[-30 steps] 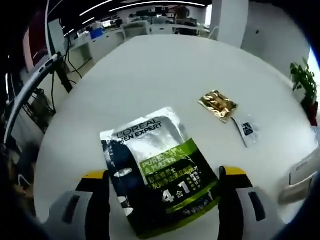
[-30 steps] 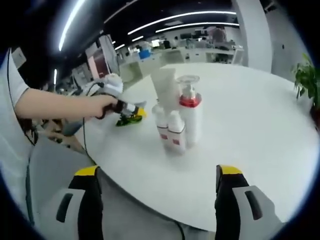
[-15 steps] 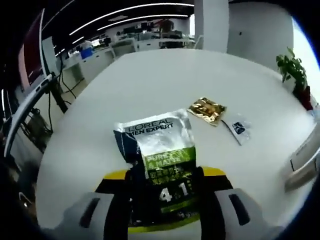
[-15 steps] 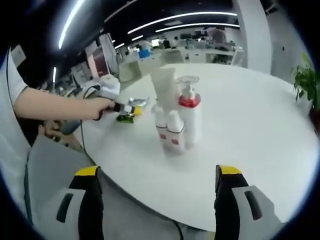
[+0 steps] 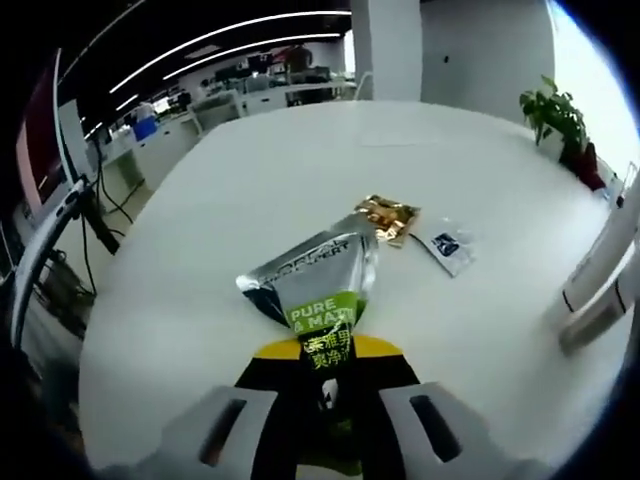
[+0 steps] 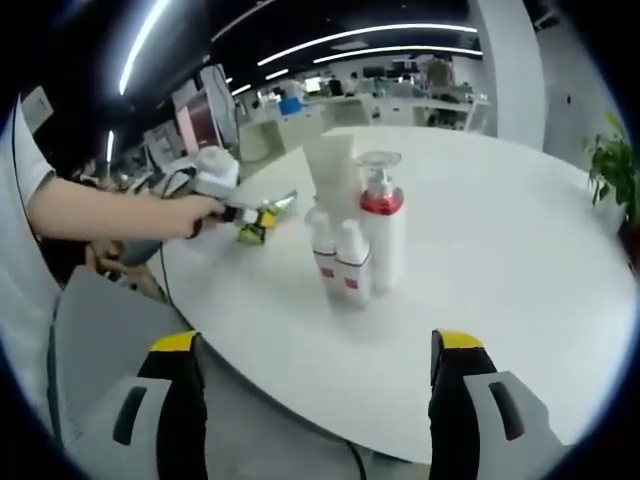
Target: Arrange the skincare products in the storage area until every visible bottle or jar stands upright without overlapping.
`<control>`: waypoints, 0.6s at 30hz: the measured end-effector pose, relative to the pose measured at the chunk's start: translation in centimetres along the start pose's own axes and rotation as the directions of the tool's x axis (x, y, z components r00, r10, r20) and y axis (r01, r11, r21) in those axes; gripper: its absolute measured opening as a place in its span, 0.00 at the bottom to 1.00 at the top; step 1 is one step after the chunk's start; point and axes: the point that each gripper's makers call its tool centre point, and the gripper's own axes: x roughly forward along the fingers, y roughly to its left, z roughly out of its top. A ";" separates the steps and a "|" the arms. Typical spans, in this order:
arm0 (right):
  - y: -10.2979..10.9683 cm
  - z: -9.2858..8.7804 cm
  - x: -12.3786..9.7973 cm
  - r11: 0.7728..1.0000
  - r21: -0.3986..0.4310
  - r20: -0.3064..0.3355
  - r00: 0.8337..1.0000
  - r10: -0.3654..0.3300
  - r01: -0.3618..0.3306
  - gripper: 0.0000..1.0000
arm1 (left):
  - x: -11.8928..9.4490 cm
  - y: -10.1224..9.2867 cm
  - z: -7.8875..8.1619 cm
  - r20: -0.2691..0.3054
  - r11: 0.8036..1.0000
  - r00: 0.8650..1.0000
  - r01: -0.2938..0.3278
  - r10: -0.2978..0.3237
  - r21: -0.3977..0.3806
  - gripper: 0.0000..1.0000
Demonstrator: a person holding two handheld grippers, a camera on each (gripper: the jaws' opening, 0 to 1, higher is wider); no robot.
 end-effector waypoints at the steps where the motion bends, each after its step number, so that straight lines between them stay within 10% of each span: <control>1: 0.0 0.0 0.0 1.000 -0.001 -0.001 1.000 0.001 -0.001 0.93 | 0.1 0.0 0.0 0.001 1.000 1.000 0.005 -0.005 -0.009 0.10; 18: 0.7 0.2 0.0 0.999 -0.036 0.007 1.000 0.028 -0.027 0.93 | -2.8 -0.6 -1.5 0.024 0.996 0.998 0.059 -0.057 -0.074 0.10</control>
